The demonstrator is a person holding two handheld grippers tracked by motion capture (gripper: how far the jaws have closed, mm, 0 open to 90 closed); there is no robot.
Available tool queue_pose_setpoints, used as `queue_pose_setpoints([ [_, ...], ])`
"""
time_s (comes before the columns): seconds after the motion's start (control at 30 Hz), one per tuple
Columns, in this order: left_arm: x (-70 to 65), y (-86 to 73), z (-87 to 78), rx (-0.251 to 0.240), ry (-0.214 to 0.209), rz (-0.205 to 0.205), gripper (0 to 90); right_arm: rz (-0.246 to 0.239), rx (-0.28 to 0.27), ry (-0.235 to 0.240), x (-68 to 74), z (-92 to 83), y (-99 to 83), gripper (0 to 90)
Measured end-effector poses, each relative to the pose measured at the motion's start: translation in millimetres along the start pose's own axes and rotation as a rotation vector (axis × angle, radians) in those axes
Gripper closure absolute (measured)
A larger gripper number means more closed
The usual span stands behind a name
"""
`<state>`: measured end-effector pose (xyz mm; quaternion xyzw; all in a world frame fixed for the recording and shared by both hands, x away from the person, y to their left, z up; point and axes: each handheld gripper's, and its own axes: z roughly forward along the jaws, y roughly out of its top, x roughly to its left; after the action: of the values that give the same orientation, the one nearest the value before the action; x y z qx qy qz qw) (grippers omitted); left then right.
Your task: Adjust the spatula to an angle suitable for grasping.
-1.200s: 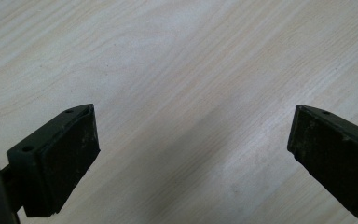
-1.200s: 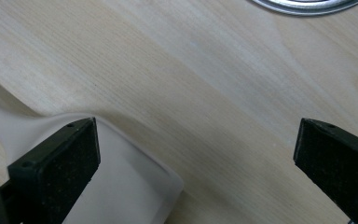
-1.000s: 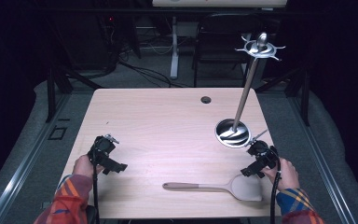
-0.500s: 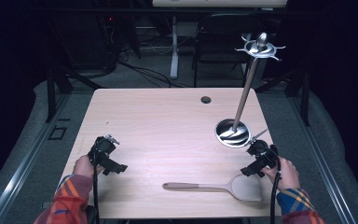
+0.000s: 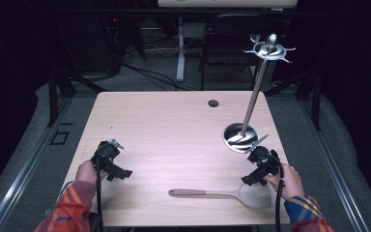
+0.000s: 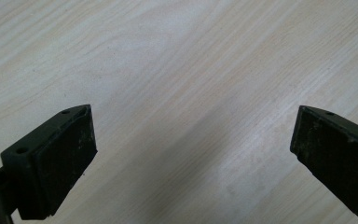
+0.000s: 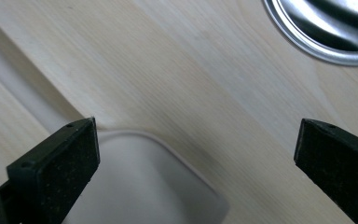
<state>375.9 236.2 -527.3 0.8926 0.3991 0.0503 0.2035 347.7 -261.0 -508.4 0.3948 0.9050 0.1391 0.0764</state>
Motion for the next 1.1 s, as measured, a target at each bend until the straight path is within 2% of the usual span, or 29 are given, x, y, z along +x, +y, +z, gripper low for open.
queue_pose_setpoints([
  [0.07, -1.0, 0.3, -0.3, 0.003, -0.002, 0.004, 0.2, -0.035, -0.014, 0.004, 7.1, -3.4, 3.6, 0.0],
  [0.17, -1.9, 0.1, -0.2, -0.005, -0.01, 0.011, 0.1, -0.029, -0.04, 0.005, 12.7, -3.7, 6.6, 0.0],
  [0.2, -2.1, 0.7, 0.4, -0.001, -0.01, 0.014, 0.1, -0.042, -0.037, 0.019, 17.3, -2.4, 10.6, 0.0],
  [0.23, -2.1, 0.7, 0.4, -0.001, -0.01, 0.014, 0.2, -0.029, -0.058, 0.027, 20.8, -0.3, 10.9, 0.0],
  [0.27, -2.1, 1.0, 0.9, 0.001, -0.01, 0.016, 0.2, -0.055, -0.04, 0.036, 22.7, -0.6, 12.7, 0.0],
  [0.33, -2.9, 1.4, 1.0, 0.009, -0.008, 0.018, 0.2, -0.064, -0.046, 0.05, 26.7, 0.5, 13.8, 0.0],
  [0.37, -2.8, 1.1, 1.0, 0.007, -0.007, 0.017, 0.2, -0.098, -0.028, 0.067, 33.4, 2.1, 18.3, 0.0],
  [0.47, -1.7, 1.3, 1.1, 0.012, -0.004, 0.016, 0.2, -0.108, -0.035, 0.073, 40.6, 6.8, 23.7, 0.0],
  [0.5, -2.2, 1.4, 1.4, 0.01, -0.007, 0.014, 0.2, -0.155, -0.015, 0.084, 51.4, 12.2, 32.6, 0.0],
  [0.6, -2.0, 1.4, 1.2, 0.009, -0.006, 0.017, 0.2, -0.206, 0.009, 0.097, 63.7, 17.0, 39.4, 0.0],
  [0.63, -1.9, 0.6, 0.5, 0.007, -0.002, 0.016, 0.1, -0.213, 0.012, 0.111, 66.0, 18.8, 40.3, 0.0],
  [0.73, -1.3, 0.3, 0.0, 0.007, -0.001, 0.01, 0.1, -0.237, 0.024, 0.109, 70.6, 20.9, 42.5, 1.8],
  [0.9, -1.2, 0.6, 0.7, 0.013, 0.001, 0.008, 0.2, -0.247, 0.01, 0.115, 73.2, 21.6, 43.3, 7.2],
  [0.93, -0.9, 0.4, 0.2, 0.01, 0.002, 0.004, 0.2, -0.268, 0.025, 0.135, 75.8, 23.9, 44.2, 9.6],
  [0.97, -0.9, 0.4, 0.2, 0.01, 0.002, 0.004, 0.2, -0.268, 0.025, 0.135, 75.8, 23.9, 44.2, 9.6],
  [1.0, -0.5, 0.5, 0.7, 0.011, -0.001, 0.002, 0.2, -0.282, 0.022, 0.158, 79.3, 24.8, 43.8, 14.5],
  [1.1, -0.2, 0.7, 1.5, 0.015, -0.001, 0.002, 0.2, -0.3, 0.016, 0.185, 82.2, 25.1, 42.8, 18.2],
])
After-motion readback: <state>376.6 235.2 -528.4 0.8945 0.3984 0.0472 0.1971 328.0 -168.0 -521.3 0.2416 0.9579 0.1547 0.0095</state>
